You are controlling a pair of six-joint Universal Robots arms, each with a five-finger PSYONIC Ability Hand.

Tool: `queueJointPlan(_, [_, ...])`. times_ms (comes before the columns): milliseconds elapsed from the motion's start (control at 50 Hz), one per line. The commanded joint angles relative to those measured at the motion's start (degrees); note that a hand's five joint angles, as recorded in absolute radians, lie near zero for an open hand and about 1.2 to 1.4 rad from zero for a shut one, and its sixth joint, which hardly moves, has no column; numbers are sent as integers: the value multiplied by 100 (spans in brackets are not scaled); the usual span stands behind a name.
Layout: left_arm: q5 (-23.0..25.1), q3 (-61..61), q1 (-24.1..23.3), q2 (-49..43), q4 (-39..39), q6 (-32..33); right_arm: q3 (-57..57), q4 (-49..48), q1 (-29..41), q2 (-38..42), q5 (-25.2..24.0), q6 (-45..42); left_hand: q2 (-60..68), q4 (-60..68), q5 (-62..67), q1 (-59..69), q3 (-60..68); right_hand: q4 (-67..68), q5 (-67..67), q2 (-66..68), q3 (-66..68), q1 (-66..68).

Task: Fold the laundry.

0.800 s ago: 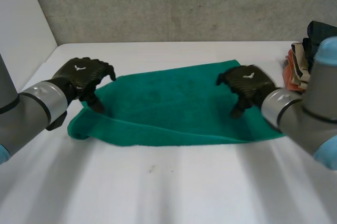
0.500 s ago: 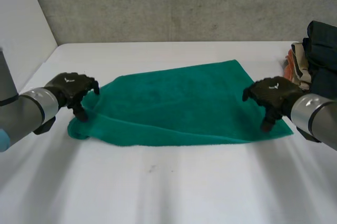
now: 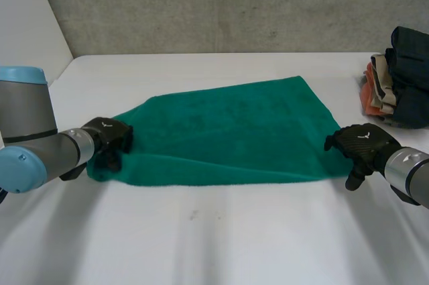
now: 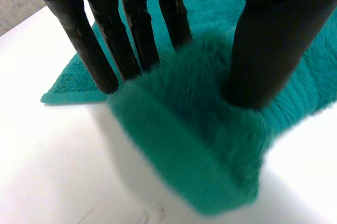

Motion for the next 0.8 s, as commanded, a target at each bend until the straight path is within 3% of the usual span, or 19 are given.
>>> queueJointPlan(20, [-189,-133,-43,384,15,204,68,-111,-49,-28,-26,27,3351,3423,3474,3279,3364,270,316,225,189,211])
queueJointPlan(220, [-339,-801,-280,1764,393,-7,68,-84,-58,-143,-26,133,3351,3423,3474,3279,3364,136,182,91,55,77])
queueJointPlan(440, [-242,-1100,-658,3126,551,-68,358,-716,381,-90,97,1757,3351,3423,3474,3279,3364,-1007,-962,-1053,-1088,-1066])
queueJointPlan(800, [-312,-494,-1054,3672,1052,-1052,59,-1745,1304,815,940,2497,3351,3423,3474,3279,3364,-36,10,-81,-117,-95])
